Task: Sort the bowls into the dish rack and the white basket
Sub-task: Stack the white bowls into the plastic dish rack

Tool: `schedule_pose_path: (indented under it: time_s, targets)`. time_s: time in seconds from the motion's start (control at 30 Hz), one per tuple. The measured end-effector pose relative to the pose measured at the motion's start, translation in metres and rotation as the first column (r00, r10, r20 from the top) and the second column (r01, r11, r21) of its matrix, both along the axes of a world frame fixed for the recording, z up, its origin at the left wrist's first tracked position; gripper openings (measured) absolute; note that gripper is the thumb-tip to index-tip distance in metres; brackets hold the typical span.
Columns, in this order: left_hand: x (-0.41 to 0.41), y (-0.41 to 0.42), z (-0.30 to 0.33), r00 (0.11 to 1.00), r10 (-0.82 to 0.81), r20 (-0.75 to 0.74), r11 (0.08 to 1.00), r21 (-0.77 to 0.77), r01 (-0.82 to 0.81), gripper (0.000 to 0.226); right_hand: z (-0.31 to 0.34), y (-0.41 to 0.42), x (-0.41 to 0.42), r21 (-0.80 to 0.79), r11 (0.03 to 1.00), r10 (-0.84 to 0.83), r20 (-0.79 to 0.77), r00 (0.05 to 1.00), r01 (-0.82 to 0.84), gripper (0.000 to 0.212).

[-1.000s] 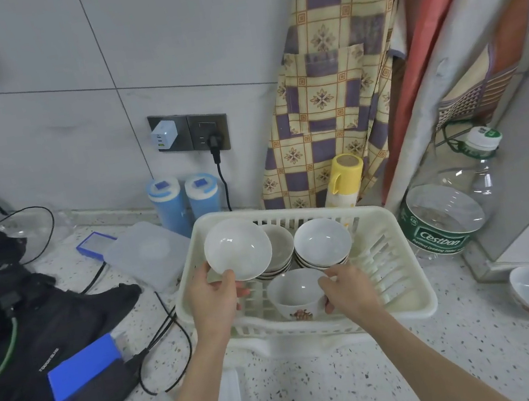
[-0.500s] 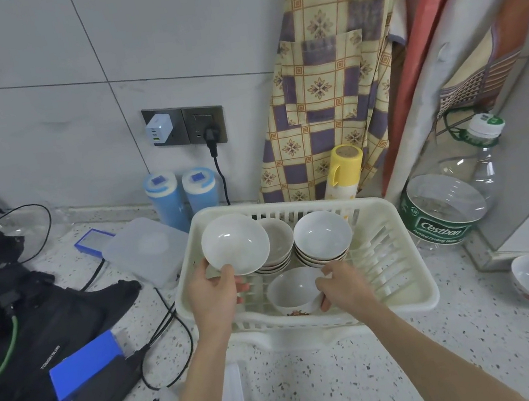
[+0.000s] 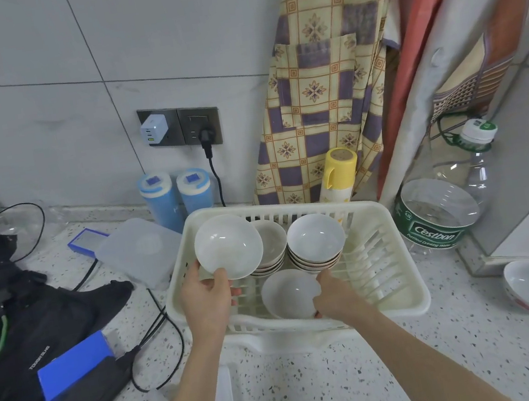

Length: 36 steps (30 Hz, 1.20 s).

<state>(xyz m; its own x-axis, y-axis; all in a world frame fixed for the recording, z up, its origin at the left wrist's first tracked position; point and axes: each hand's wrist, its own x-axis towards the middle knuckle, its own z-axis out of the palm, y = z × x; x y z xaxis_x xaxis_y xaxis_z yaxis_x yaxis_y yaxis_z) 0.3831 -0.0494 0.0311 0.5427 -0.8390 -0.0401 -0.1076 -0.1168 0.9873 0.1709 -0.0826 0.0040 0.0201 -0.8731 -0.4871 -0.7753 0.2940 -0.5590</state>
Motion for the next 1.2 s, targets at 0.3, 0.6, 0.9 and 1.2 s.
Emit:
schedule_pose_path:
  time_s: [0.3, 0.6, 0.9, 1.2]
  targets:
    - [0.001, -0.002, -0.002, 1.0, -0.008, -0.002, 0.999, 0.042, 0.008, 0.032, -0.002, 0.002, -0.002, 0.029, 1.0, -0.014, 0.081, 0.997, 0.012, 0.054]
    - [0.005, -0.001, -0.003, 0.997, -0.041, -0.058, 0.998, 0.036, 0.043, 0.029, -0.003, -0.001, -0.009, 0.089, 0.996, 0.014, 0.09, 0.996, -0.022, 0.071]
    - [0.004, 0.007, 0.003, 0.986, -0.164, 0.005, 0.986, 0.021, 0.164, 0.037, 0.0, 0.005, -0.005, -0.011, 0.992, 0.125, -0.08, 0.989, -0.126, 0.066]
    - [0.008, 0.01, 0.013, 0.943, -0.334, 0.018, 0.93, 0.172, 0.326, 0.036, 0.01, 0.017, -0.005, -0.367, 0.924, -0.094, 0.059, 0.994, 0.109, 0.029]
